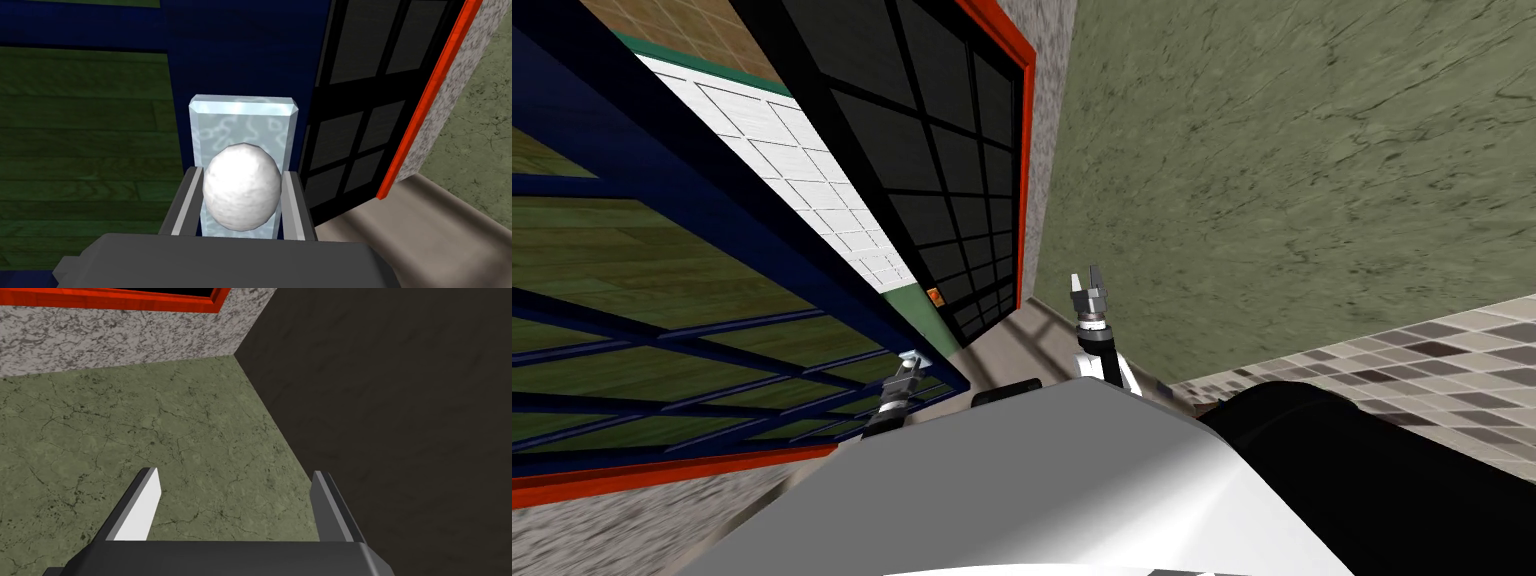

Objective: Pull the door open

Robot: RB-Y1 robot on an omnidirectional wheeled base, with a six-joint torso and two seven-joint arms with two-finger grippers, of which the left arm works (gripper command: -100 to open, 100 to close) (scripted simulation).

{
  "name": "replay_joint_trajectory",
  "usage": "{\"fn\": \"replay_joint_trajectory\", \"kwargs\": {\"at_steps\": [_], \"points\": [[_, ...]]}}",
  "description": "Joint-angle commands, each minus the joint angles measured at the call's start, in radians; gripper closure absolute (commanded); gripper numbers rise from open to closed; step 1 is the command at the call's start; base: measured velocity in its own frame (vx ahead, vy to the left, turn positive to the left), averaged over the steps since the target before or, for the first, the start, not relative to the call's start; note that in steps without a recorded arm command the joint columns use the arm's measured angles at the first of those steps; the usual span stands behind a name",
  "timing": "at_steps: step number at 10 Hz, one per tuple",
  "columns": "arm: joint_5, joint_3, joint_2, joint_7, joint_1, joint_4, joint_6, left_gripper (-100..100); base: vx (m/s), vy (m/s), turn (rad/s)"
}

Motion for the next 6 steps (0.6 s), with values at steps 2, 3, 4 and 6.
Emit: {"fn": "replay_joint_trajectory", "kwargs": {"at_steps": [2, 3, 4, 6], "points": [[-0.02, -0.034, 0.029, 0.039, 0.026, -0.005, -0.038, 100, -0.237, 0.056, -0.097], [-0.026, -0.044, 0.038, 0.051, 0.033, -0.007, -0.048, 100, -0.226, 0.018, -0.063], [-0.023, -0.039, 0.031, 0.04, 0.033, -0.011, -0.034, 100, -0.102, 0.003, -0.003], [-0.037, -0.052, 0.043, 0.061, 0.049, -0.004, -0.06, 100, -0.185, 0.05, -0.156]]}}
